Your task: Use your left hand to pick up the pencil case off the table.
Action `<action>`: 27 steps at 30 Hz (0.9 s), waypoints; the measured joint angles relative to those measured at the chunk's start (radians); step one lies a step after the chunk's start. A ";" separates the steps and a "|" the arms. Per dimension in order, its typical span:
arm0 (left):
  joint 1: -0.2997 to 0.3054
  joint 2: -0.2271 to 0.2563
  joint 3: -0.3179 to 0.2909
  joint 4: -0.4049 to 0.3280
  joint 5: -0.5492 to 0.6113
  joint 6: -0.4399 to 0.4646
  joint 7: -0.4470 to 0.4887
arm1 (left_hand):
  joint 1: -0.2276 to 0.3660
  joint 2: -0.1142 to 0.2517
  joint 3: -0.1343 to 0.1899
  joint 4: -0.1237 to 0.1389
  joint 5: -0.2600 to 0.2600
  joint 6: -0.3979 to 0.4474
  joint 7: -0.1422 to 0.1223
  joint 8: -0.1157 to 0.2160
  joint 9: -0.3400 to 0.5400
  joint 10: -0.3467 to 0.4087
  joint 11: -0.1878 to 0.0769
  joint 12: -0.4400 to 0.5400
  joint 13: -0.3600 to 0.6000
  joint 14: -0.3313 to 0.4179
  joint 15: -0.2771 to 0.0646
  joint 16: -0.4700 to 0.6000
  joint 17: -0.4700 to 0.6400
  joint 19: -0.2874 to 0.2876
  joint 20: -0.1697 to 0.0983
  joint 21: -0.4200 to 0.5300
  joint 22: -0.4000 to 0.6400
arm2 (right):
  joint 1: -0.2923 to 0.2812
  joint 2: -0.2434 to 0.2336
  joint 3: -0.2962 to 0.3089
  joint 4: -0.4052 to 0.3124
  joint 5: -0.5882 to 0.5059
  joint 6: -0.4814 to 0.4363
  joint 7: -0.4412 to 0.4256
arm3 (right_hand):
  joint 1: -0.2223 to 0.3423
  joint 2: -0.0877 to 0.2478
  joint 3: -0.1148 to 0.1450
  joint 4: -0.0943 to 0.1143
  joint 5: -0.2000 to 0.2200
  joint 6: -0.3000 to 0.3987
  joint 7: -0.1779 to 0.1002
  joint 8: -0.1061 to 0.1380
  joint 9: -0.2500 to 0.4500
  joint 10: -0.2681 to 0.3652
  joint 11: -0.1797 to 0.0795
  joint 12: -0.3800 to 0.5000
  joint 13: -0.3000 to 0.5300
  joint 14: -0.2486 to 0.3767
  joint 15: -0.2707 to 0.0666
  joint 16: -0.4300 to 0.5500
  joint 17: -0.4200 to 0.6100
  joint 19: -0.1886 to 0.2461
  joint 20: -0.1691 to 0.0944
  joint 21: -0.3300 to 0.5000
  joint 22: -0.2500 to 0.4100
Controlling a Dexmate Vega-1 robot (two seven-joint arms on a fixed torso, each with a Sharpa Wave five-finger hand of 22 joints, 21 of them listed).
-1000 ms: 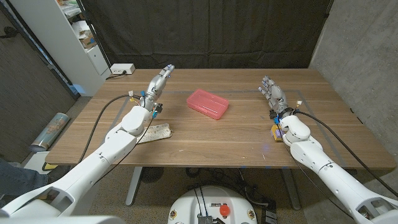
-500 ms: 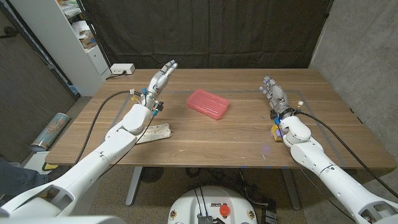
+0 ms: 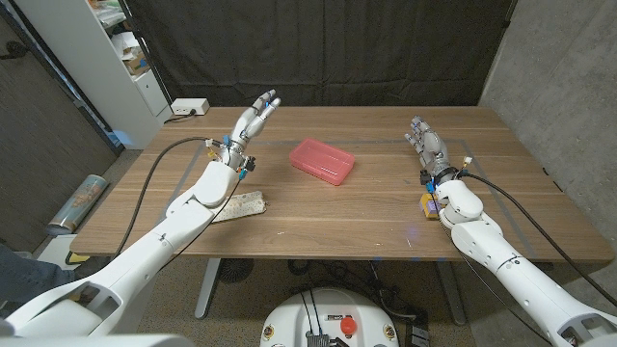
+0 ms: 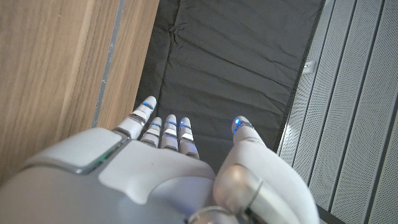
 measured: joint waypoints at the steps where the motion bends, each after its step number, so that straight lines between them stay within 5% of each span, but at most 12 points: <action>1: -0.001 0.000 0.000 0.000 0.008 0.000 0.001 | 0.006 -0.006 -0.001 -0.001 0.000 0.000 0.000 0.000 0.000 0.000 0.000 0.000 0.000 0.000 0.000 0.000 0.000 0.000 0.000 0.000 0.000 | 0.000 0.001 0.000 0.000 -0.001 0.000 -0.001 | 0.000 0.000 0.000 0.000 0.000 0.000 0.000 0.000 0.000 0.000 0.000 0.000 0.000 0.000 0.000 0.000 0.000 0.000 0.000 0.000 0.000; 27: -0.018 0.039 0.026 -0.039 0.250 0.035 0.124 | 0.026 0.000 0.003 -0.022 0.007 0.032 -0.004 0.000 0.000 0.029 -0.004 0.007 -0.005 0.032 -0.004 0.000 0.005 0.023 0.002 0.000 0.000 | 0.014 0.003 -0.005 0.005 -0.019 -0.002 -0.010 | -0.004 0.004 -0.004 -0.004 0.000 0.000 0.000 0.000 0.000 0.000 0.000 0.000 0.000 0.009 0.002 0.004 0.000 0.000 0.000 0.000 0.000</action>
